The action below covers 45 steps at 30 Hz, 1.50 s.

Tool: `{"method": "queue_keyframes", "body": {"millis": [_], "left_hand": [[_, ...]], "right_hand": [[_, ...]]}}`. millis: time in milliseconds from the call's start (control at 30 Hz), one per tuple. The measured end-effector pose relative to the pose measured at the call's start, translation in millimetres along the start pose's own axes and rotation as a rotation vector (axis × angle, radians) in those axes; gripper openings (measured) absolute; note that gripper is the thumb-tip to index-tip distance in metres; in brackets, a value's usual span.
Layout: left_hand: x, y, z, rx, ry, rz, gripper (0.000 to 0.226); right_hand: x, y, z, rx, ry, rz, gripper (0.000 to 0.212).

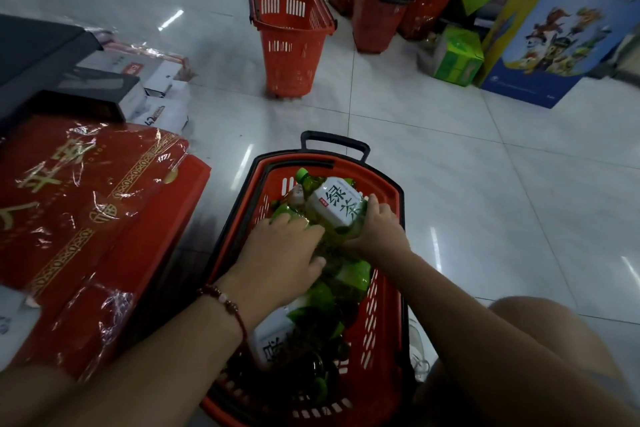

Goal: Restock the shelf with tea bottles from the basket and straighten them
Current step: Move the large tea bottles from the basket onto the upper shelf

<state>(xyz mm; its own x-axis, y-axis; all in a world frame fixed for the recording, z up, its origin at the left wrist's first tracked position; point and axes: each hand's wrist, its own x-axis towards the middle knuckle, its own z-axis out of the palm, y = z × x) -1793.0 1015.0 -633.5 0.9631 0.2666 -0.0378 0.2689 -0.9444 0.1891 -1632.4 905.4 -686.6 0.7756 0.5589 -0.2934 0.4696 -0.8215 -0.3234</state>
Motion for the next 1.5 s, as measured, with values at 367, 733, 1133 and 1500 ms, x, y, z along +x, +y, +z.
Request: {"method": "queue_keyframes", "body": {"millis": [367,733,1133,1500], "left_hand": [[7.2,-6.1,-29.2,-0.504,-0.036,-0.266,0.049],[1.3,16.9,-33.7,-1.539,0.134,-0.589,0.092],[-72.1,-9.6,-82.6,-1.501,0.517,-0.525,0.062],[-181.0,-30.5,-242.3,-1.088,0.577,-0.497,0.095]], "right_hand": [[-5.8,11.1,0.6,0.787,-0.132,0.181,0.090],[-97.1,-48.3,-35.6,0.905,-0.037,-0.238,0.065],[-130.2,-99.9,-60.9,1.166,-0.474,-0.381,0.072],[-190.0,-211.1,-137.1,1.214,-0.542,-0.823,0.056]]}}
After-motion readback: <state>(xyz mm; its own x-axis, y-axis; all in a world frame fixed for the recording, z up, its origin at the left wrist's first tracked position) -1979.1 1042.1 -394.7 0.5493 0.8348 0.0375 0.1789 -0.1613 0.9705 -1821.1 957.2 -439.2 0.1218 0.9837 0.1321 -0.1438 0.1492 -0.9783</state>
